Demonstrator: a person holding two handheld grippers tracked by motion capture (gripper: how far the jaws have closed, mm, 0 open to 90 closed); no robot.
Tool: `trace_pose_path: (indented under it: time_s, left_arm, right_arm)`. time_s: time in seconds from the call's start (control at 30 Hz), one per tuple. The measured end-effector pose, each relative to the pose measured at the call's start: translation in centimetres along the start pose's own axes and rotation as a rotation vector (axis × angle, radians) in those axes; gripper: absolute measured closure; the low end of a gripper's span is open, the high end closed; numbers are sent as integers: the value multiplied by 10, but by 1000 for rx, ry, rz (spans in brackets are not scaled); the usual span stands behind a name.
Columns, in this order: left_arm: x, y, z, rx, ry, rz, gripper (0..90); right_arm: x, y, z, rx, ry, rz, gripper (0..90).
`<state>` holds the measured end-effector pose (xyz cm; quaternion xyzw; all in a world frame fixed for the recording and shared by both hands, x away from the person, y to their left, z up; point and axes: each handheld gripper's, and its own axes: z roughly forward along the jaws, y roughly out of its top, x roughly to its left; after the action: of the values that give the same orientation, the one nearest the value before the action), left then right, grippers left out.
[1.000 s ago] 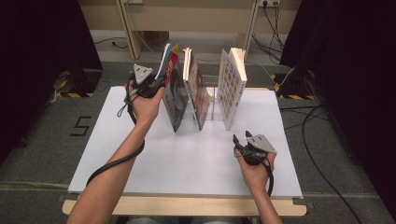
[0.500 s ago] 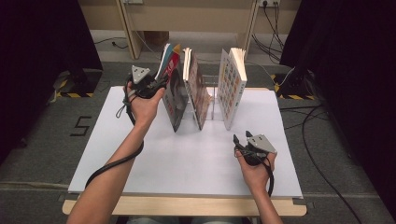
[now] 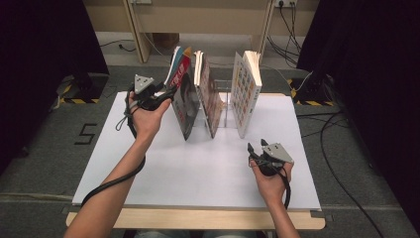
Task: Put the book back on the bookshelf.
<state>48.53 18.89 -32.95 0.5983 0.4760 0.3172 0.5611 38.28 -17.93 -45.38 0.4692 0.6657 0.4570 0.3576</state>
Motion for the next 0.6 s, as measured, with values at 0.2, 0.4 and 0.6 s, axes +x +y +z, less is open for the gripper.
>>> trace_pose_path:
  time_s: [0.2, 0.4, 0.6]
  left_arm:
    - [3, -3, -10, 13, -10, -1, 429]
    - [9, -8, -26, 26, -17, 8, 423]
    - [14, -13, -35, 38, -28, 4, 421]
  right_arm:
    - [0, -1, 0, 1, 0, -1, 484]
    - [1, 0, 0, 0, 0, -1, 484]
    - [2, -1, 1, -2, 1, -3, 484]
